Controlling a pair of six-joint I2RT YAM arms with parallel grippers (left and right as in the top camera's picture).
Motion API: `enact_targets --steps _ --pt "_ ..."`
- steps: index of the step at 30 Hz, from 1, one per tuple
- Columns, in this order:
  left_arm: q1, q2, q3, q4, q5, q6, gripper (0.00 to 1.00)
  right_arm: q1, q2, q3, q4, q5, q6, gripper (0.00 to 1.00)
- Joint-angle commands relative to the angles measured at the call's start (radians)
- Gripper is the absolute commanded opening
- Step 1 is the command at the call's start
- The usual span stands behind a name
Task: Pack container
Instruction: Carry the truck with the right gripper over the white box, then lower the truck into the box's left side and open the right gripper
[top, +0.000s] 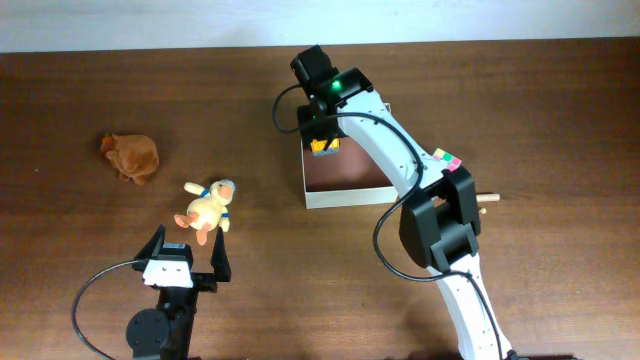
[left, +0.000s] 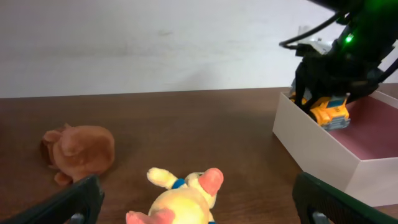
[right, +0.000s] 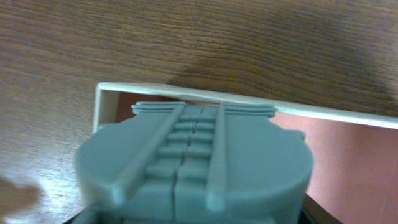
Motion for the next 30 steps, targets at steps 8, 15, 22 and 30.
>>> enact_targets --steps 8,15,22,30 --pt "-0.004 -0.005 -0.003 -0.005 -0.004 0.015 0.99 -0.011 0.026 0.009 0.025 0.021 0.008 0.69" --pt "-0.004 -0.005 -0.003 -0.005 -0.004 0.015 0.99 -0.026 0.019 0.010 0.019 0.000 0.003 0.70" --pt "-0.004 -0.005 -0.003 -0.005 -0.004 0.015 0.99 -0.030 -0.053 0.043 -0.013 -0.055 -0.050 0.75" --pt "-0.004 -0.005 -0.003 -0.005 -0.004 0.015 0.99 -0.037 -0.126 0.061 -0.065 -0.055 -0.080 0.51"
